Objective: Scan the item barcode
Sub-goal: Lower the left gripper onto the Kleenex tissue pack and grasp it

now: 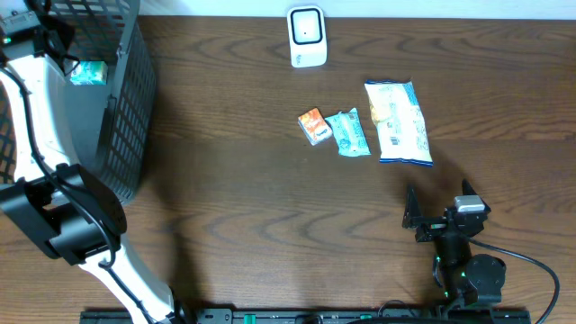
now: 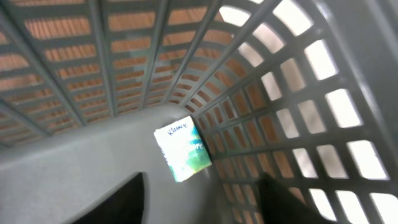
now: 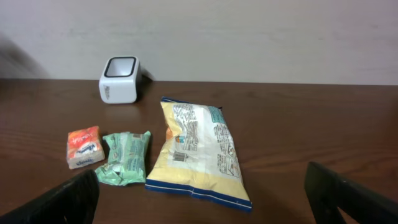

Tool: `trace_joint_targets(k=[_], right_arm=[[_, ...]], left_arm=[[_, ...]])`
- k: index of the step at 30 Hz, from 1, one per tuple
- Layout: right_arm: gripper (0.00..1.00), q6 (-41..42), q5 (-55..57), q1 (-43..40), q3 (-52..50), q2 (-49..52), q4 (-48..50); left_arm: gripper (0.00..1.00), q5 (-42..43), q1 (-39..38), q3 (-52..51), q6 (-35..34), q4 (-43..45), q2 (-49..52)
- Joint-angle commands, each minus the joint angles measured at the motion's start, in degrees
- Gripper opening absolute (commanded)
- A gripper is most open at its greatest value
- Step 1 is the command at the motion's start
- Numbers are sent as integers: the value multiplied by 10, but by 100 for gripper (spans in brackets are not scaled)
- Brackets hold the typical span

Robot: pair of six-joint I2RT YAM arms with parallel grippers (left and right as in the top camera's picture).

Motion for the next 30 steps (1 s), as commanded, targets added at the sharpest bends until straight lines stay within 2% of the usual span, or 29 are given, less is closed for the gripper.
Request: trace_joint_targets(k=[1,7,22,30], right_arm=[[99,-7,-2,4,0,-3,-3],[99,-7,-2,4,0,-3,-3],[99,-7,-2,4,0,-3,-3],[99,-7,-2,4,0,-3,-3]], left_arm=[[70,-4,1,-2,5,-18,27],[85,-4,1,-7,5,-14,64],[84,-4,1,-7,-28,54,147],[83,-3,1,-8,-88,61,177]])
